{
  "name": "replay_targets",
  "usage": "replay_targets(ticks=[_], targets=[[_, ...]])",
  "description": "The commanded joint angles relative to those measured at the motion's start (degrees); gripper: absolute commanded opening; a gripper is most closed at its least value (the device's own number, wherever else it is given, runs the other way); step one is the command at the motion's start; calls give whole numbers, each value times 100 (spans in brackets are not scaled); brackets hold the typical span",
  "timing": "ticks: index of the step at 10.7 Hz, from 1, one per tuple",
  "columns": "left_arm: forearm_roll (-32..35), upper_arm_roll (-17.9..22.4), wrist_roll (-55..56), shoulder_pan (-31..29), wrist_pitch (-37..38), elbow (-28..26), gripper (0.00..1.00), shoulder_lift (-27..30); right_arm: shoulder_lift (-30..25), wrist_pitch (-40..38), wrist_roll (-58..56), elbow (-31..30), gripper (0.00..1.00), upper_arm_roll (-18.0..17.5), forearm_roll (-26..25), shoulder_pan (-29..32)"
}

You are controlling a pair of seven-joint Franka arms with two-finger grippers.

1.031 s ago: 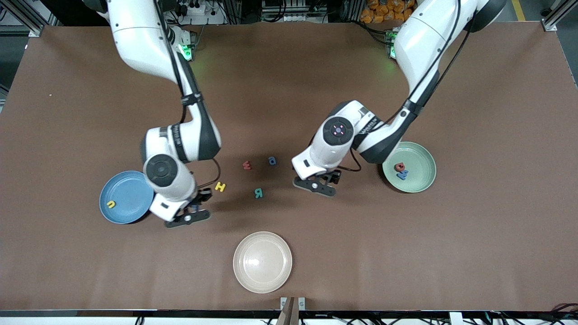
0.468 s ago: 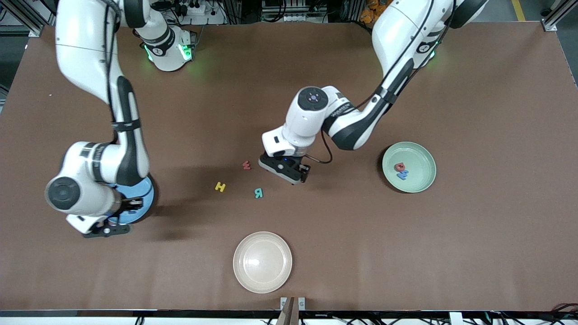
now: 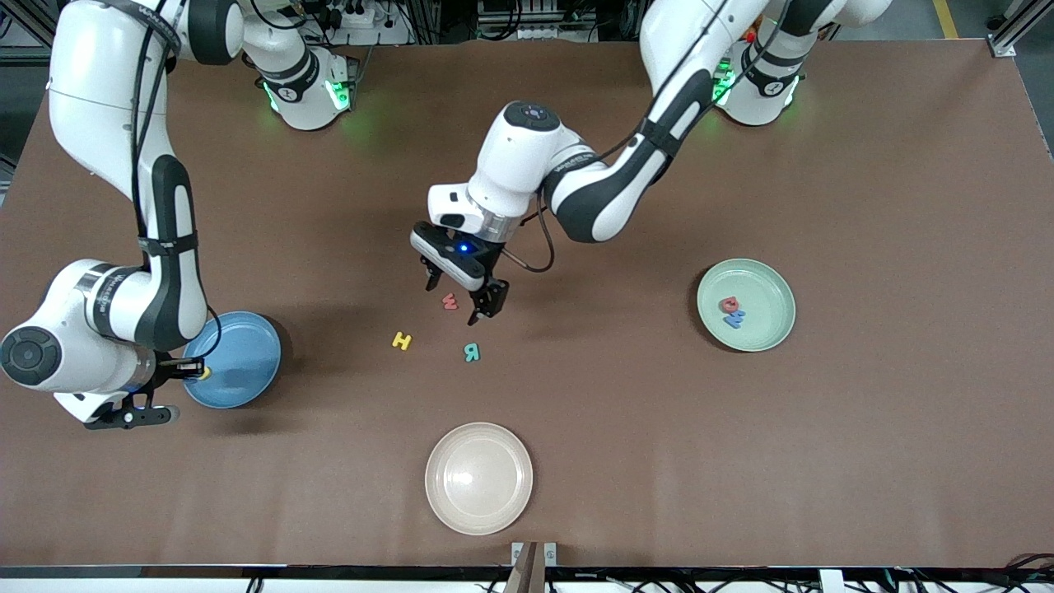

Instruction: Sort upper and lower case letters into plates

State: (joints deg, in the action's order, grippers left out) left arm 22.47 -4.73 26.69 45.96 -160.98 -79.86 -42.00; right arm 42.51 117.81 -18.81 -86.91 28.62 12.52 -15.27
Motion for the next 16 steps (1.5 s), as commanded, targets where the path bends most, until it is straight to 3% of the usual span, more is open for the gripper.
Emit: replay_targets(ticks=[1, 2, 3, 4, 9, 12, 16], targets=[[109, 1049, 345, 693, -809, 442, 100, -525, 20, 75, -61, -97, 0, -190, 111, 77], [100, 1201, 493, 739, -943, 1010, 100, -1050, 29, 84, 43, -142, 21, -225, 137, 77], [100, 1254, 695, 748, -944, 1512, 100, -1465, 38, 93, 244, -177, 92, -226, 233, 103], [91, 1350, 871, 817, -953, 1769, 100, -1764, 38, 85, 185, -177, 100, -226, 234, 199], [-31, 1238, 1899, 1274, -1436, 2203, 100, -2312, 178, 102, 28, -239, 100, -410, 234, 629], [-58, 1149, 1971, 1310, -1516, 2719, 100, -2925, 205, 163, 0, -239, 100, -410, 234, 630], [-58, 1281, 1954, 1232, -1516, 2809, 100, -3208, 249, 225, -8, -239, 100, -410, 225, 639]])
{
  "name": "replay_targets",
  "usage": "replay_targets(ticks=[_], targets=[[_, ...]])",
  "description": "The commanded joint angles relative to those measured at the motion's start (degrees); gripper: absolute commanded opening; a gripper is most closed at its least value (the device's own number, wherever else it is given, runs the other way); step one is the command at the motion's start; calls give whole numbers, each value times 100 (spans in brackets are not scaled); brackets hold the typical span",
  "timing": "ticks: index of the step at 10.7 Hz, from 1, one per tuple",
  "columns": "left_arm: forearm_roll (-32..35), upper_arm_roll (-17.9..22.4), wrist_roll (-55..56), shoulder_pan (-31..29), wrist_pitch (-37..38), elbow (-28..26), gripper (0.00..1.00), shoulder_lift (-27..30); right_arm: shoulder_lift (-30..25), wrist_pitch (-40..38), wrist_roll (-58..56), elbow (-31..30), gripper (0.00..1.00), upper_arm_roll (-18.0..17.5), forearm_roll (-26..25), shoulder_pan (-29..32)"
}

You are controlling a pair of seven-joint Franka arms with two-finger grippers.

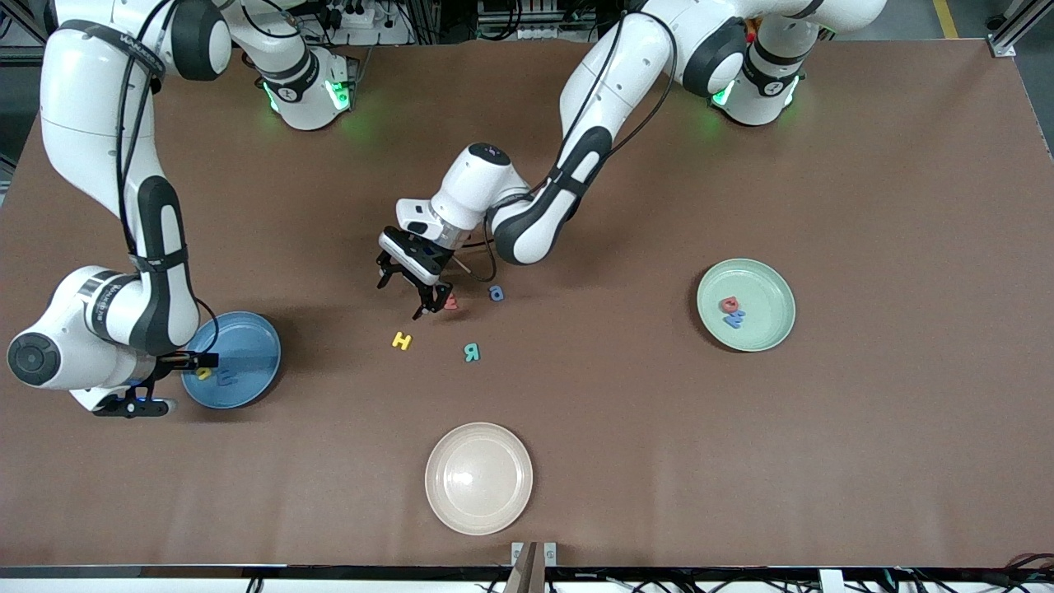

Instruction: Sort upper and lower case letters into plates

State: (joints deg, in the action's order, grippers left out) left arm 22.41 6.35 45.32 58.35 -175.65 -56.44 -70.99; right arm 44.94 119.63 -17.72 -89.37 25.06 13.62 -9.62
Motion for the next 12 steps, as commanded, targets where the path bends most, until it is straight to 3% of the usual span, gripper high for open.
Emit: replay_targets(ticks=[1, 5, 7, 10, 12], targets=[[-52, 243, 91, -16, -48, 459, 100, -328, 24, 77, -118, 8, 100, -53, 114, 74], [-52, 367, 47, -165, -40, 424, 100, -337, 41, 139, -118, -1, 100, -53, 114, 74], [-26, 349, 38, -271, -31, 109, 100, -75, 41, 139, -118, -1, 100, -53, 114, 74], [44, 306, -32, -280, -22, -1312, 100, 785, 41, 139, -118, -1, 100, -53, 114, 74], [123, 166, -120, -289, -22, -2611, 100, 1627, 41, 139, -118, -1, 100, -53, 114, 65]])
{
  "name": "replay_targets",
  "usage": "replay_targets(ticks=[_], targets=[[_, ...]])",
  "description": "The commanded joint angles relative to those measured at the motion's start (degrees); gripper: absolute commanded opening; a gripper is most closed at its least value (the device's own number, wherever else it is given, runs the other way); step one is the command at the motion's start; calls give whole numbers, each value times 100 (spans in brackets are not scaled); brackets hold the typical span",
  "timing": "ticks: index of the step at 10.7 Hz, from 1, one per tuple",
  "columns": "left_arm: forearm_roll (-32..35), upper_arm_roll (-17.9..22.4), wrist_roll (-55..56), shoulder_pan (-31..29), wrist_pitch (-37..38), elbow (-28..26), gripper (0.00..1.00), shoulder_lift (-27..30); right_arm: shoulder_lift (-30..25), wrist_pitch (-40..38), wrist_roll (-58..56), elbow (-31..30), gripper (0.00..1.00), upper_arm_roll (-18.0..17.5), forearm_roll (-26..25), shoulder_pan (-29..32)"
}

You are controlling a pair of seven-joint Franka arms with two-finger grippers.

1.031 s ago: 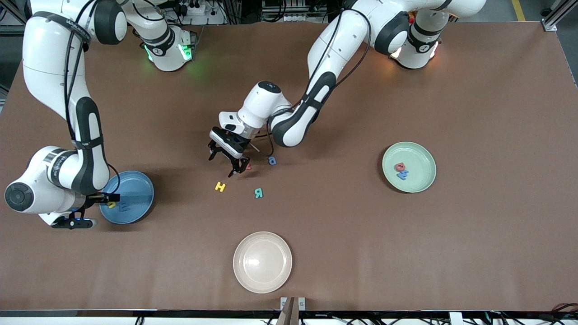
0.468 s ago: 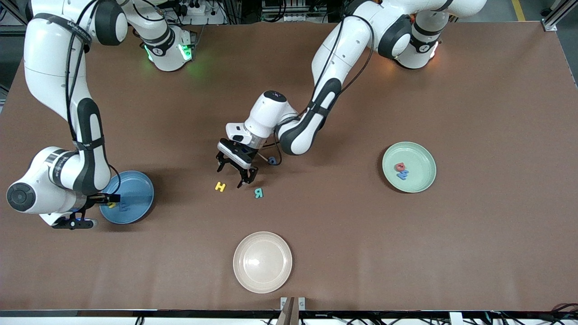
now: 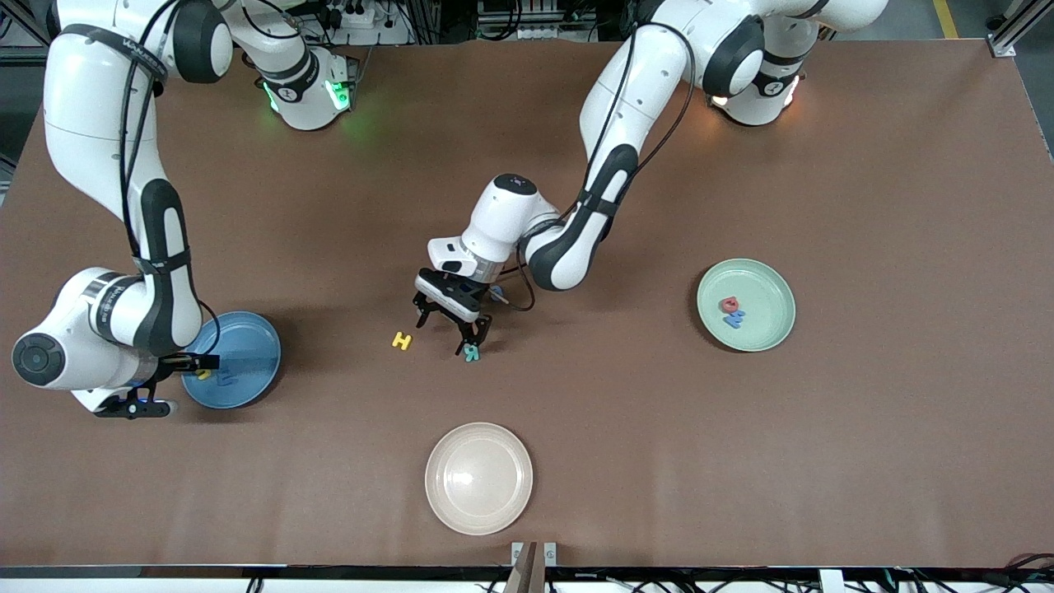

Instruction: Sort upper and lower case letters into plates

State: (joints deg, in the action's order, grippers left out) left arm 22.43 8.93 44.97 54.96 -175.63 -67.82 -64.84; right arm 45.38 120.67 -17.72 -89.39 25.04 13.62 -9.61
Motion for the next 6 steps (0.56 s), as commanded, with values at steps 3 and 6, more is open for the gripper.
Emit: replay_targets(ticks=[3, 6], targets=[[244, -155, -164, 50, -24, -2724, 100, 1797, -3, 18, -100, 1, 100, -60, 123, 12], [289, -137, -479, -81, -24, -2913, 100, 1896, -56, -78, -12, -8, 100, -191, 132, -58]])
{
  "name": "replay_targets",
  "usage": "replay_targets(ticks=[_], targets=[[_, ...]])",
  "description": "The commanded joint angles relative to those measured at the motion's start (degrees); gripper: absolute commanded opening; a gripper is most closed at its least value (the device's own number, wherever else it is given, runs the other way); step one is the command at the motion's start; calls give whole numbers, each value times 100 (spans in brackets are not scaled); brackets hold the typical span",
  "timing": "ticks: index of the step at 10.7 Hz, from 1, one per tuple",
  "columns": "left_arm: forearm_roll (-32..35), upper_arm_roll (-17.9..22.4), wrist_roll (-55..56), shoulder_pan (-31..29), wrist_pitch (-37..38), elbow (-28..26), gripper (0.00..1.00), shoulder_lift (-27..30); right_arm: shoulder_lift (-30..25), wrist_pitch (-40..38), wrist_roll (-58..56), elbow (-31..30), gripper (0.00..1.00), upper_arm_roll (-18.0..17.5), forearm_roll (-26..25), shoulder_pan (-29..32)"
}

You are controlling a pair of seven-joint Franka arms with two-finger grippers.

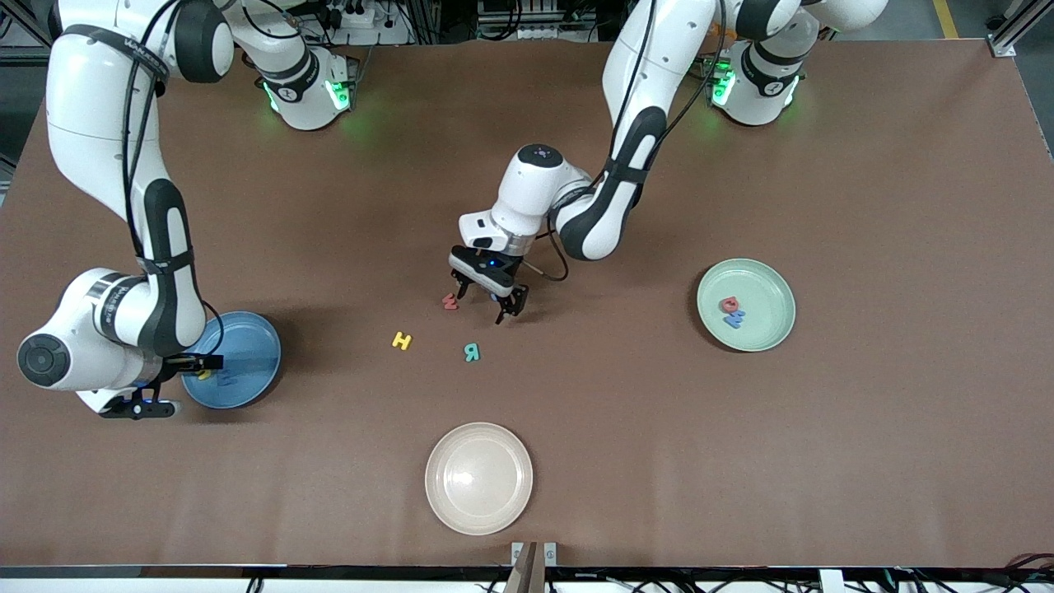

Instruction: Sort upper and lower case letters into plates

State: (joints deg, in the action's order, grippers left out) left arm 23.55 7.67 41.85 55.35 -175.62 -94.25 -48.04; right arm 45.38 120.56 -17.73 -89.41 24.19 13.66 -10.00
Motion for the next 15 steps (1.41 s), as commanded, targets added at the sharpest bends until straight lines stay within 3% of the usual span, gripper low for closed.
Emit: replay_targets(ticks=[1, 3, 6, 8, 10, 14, 15], targets=[[159, -2, -273, -155, -25, -17, 100, 138, -117, -277, 67, 11, 100, -220, 154, -45], [80, -2, -291, -191, -25, 711, 100, -343, -380, -725, 891, 55, 100, -256, 154, -605], [36, 24, -204, -261, -25, 1793, 100, -1160, -591, -719, 1683, -6, 100, -265, 172, -1405], [36, 33, -203, -261, -34, 1980, 100, -1374, -985, -596, 1756, -390, 100, -265, 172, -1540], [-43, 77, -195, -261, -34, 2260, 100, -1610, -1574, 25, 1503, -1338, 100, -265, 154, -1514], [-122, 244, -203, -261, -34, 2482, 100, -1813, -1612, 160, 1343, -1483, 100, -239, 154, -1470], [-122, 253, -203, -261, -34, 2482, 94, -1822, -1594, 160, 1343, -1483, 100, -239, 154, -1469]])
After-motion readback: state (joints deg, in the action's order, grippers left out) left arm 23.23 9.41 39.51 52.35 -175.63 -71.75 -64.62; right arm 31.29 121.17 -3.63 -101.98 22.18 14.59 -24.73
